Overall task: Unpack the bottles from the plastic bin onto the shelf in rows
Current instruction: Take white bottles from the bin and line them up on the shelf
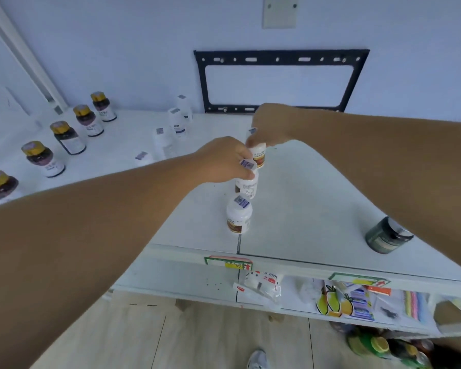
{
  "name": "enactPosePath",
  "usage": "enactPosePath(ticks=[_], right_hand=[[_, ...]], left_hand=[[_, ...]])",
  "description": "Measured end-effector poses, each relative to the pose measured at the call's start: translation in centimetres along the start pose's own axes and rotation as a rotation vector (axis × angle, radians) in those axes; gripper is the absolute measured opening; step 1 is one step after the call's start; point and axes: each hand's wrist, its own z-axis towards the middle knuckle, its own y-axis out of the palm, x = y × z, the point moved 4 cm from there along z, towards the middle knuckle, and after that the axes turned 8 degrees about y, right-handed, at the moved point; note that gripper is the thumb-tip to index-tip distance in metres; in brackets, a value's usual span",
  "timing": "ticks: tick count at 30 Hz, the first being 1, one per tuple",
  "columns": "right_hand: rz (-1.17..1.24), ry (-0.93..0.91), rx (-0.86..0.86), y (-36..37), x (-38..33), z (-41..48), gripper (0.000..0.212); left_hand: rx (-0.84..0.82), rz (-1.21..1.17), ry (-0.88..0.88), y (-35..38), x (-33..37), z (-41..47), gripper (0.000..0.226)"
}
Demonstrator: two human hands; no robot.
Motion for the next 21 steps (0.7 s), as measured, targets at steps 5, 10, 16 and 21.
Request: enactPosePath(ticks=[5,10,16,21], right_hand=[[-0.074,-0.017,-0.031,3.0,-0.1,2.3,0.043],[-0.023,0.005,-0.072,3.8,0.4,3.3,0.043],[-0.005,0.029,-0.115,4.0,0.3,3.3,0.043],[0.005,0.001,-0.095,3.9,-0.1,3.4,0.043]], left_hand=[[0.008,-0.078,-0.017,2.0,-1.0,0.6,0.048],[-0.041,-0.009,0.009,1.4,-1.0,1.0,0.048],[-0.08,0.066,0.043,1.4,-0.7,1.1,0.044],[-0.089,0.062,0.044,1.0,-0.6,1.0,0.044]])
